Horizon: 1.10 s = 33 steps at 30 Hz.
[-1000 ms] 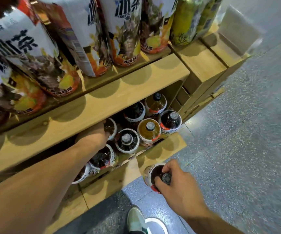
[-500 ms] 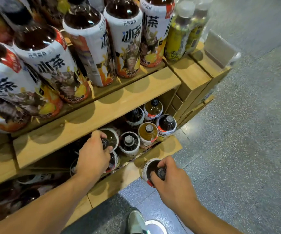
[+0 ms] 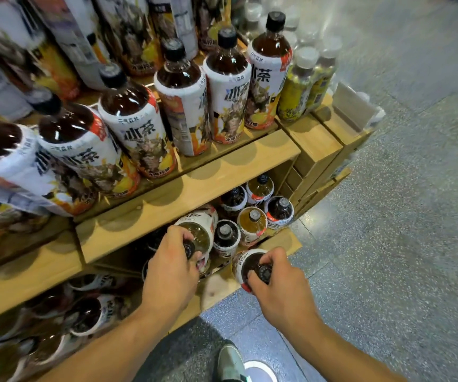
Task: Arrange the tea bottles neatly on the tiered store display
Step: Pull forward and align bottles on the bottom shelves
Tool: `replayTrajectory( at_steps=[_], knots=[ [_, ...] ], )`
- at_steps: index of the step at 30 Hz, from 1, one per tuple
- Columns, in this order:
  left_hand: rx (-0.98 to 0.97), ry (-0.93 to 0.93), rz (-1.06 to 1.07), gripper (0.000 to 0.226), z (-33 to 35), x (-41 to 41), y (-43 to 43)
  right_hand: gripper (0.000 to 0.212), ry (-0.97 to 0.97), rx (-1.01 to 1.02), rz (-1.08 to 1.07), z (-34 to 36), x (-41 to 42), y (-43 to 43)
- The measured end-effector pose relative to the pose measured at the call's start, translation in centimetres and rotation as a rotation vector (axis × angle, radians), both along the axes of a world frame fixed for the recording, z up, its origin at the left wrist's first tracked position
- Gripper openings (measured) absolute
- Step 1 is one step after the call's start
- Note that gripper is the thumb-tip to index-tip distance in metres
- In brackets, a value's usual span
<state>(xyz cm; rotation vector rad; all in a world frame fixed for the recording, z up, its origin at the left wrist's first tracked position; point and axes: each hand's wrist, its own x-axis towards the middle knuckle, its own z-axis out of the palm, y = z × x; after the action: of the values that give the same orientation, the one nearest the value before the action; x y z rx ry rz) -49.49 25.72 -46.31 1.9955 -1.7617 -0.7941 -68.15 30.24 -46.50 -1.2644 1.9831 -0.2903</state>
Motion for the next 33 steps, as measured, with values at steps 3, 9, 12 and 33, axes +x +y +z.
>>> replayTrajectory(
  at_steps=[3, 9, 12, 33],
  knots=[
    [0.031, -0.023, -0.032, 0.036, 2.5, 1.1, 1.5, 0.028, -0.022, 0.007, 0.002, 2.4, 0.4, 0.1],
    [0.056, -0.011, -0.06, 0.038, 7.8, 3.7, 4.8, 0.028, -0.005, -0.063, 0.006, 7.8, 1.2, -0.6],
    [0.084, 0.018, -0.019, 0.037, 9.4, 5.0, 6.4, 0.031, 0.006, -0.095, 0.008, 10.0, 2.2, -1.4],
    [0.413, 0.051, 0.152, 0.036, 6.2, 11.3, 11.8, 0.027, -0.051, -0.101, -0.124, -0.1, 10.9, -8.0]
  ],
)
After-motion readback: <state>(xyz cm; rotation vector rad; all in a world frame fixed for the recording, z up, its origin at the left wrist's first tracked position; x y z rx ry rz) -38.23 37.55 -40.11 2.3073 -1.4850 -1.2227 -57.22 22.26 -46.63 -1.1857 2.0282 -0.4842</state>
